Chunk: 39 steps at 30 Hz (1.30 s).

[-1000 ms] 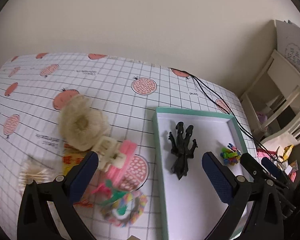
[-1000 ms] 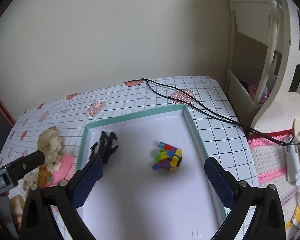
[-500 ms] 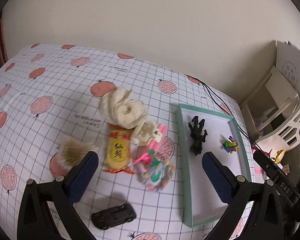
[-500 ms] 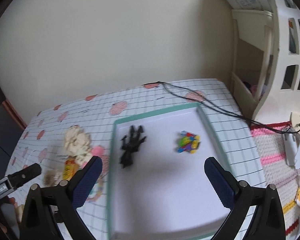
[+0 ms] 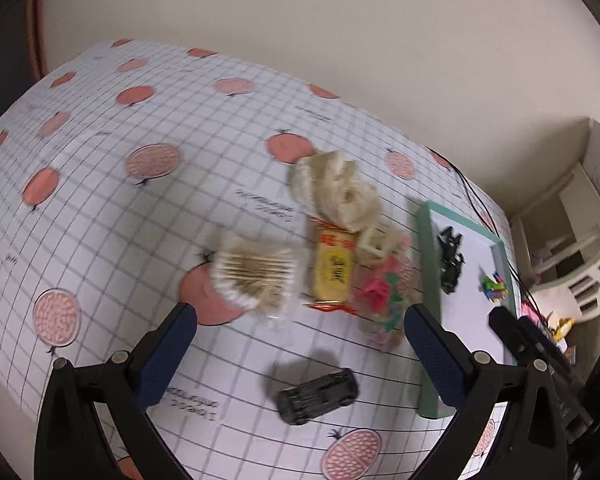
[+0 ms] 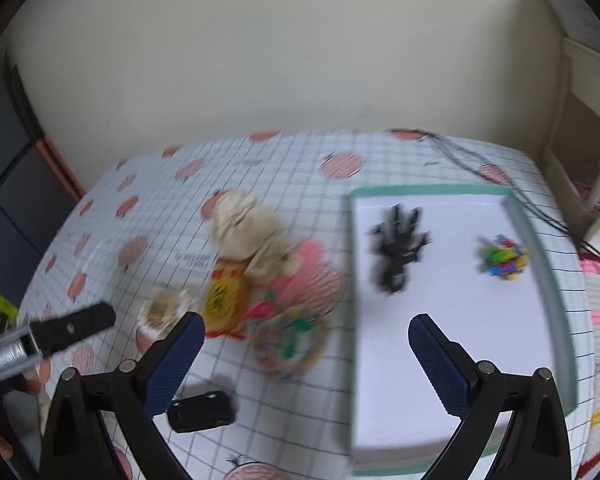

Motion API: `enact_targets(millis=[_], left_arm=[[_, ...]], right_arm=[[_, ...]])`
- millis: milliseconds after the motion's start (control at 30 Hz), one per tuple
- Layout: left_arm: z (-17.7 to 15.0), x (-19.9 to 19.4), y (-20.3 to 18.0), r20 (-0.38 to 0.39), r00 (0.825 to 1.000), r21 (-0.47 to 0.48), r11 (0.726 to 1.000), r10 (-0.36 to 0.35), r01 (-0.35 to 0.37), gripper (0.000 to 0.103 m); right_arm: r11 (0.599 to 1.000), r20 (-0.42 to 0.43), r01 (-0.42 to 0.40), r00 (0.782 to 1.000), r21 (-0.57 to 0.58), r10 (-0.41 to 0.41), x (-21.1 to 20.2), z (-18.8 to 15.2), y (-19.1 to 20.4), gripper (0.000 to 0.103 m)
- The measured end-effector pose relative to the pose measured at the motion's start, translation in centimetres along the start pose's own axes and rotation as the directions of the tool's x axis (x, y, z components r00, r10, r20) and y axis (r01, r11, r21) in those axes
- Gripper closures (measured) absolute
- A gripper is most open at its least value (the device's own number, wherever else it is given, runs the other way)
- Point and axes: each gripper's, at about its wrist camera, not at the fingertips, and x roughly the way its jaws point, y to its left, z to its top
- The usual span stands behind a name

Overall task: Organize objects
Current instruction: 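Withdraw both tools from the tray back toward the remaining items, then grasp the black toy car with the right tool while the left tool grasps the cotton swab bag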

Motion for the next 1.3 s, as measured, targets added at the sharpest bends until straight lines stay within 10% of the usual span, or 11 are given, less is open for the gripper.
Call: enact_targets(millis=[733,1300], left_arm=[[-0.2,3.5,6.3,-0.165,0.982,-0.143,0.983,0.091,-0.115,0.000],[-0.2,3.3,6.0,-0.167,0.982,-0.142,0.984,0.086,-0.111,0.000]], right_arm=[[0.985,-0.351,-0.038,0.936,-0.170,-0.025,7.6,-5.0,7.0,0.002],[0.996,-0.487,-0.089,0.870,0.004,0.080,7.5,-6.0,5.9,0.025]])
